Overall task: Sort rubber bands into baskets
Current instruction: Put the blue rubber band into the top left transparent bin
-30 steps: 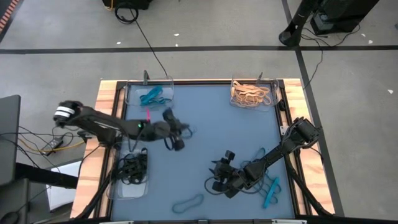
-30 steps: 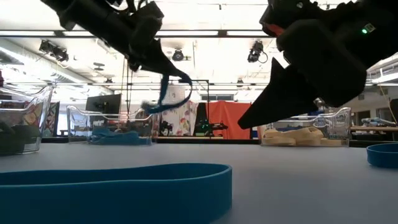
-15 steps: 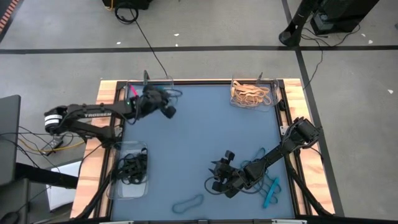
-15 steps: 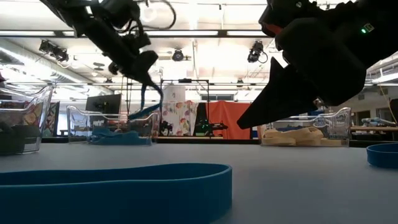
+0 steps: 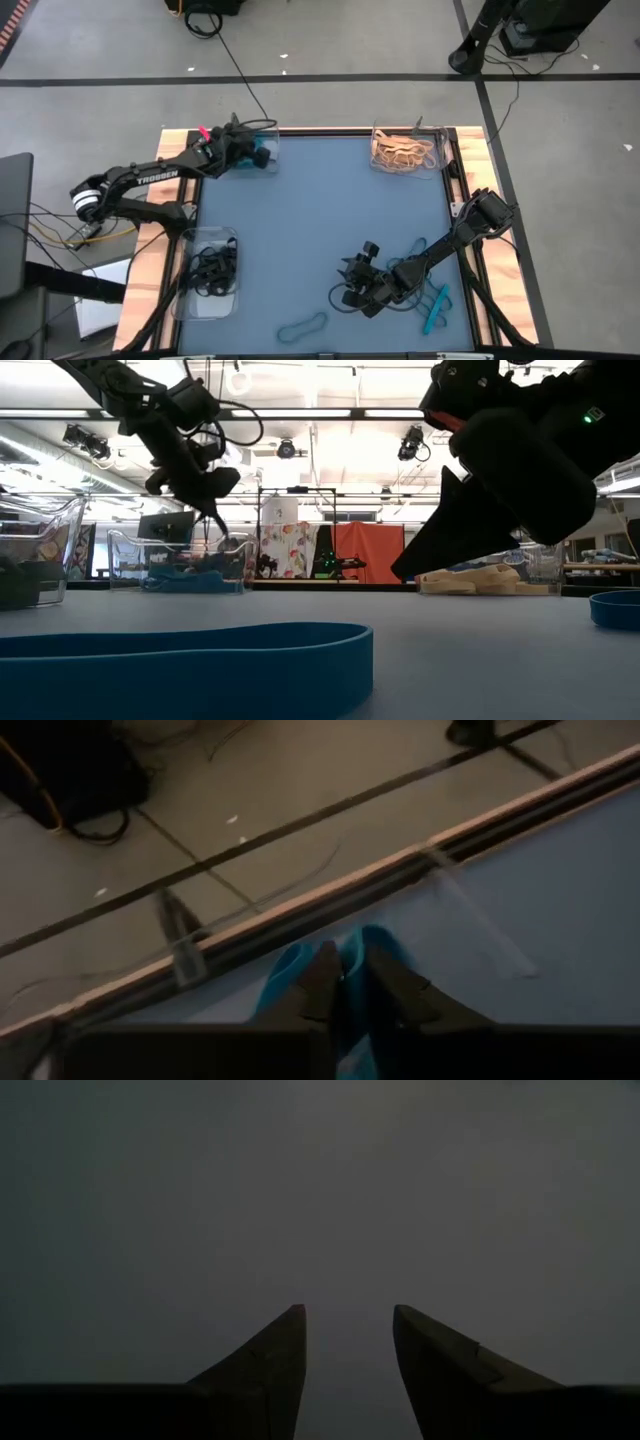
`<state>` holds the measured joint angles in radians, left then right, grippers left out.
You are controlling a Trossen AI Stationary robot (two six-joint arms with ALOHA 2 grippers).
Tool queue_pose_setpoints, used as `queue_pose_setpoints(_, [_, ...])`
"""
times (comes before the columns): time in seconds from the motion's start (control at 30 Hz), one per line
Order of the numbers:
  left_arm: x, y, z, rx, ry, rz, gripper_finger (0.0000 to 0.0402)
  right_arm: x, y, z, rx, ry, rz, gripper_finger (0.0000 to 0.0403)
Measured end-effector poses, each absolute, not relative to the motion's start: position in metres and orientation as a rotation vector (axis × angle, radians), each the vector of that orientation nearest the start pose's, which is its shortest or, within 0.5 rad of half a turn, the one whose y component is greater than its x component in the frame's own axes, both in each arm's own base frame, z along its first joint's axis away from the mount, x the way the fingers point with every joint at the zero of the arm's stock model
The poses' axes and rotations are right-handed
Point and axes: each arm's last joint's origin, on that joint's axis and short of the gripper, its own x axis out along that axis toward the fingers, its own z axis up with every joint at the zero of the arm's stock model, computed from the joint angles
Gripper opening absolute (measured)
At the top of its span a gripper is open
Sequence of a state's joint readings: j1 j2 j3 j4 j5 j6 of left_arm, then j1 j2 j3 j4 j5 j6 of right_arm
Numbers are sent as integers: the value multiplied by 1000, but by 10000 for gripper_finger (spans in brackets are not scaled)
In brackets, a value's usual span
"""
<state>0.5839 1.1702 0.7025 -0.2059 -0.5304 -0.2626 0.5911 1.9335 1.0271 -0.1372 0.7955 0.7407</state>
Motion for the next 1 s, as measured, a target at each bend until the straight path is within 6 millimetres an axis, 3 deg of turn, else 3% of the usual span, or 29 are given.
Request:
queue_pose_setpoints(0.3, [182,141,219,-253,634,1165,173,307,182,118,43,684,-434,163])
queue_pose_setpoints(0.4, [182,137,216,-259,687,1091,203,309,185,118,63,713,-366,163])
queue_pose_setpoints(0.7, [191,101,229,-248,637,943,210,318,191,120,90,676,-263,163])
queue_pose_setpoints(1.0, [206,38,244,-194,547,660,207,320,193,122,111,643,-243,163])
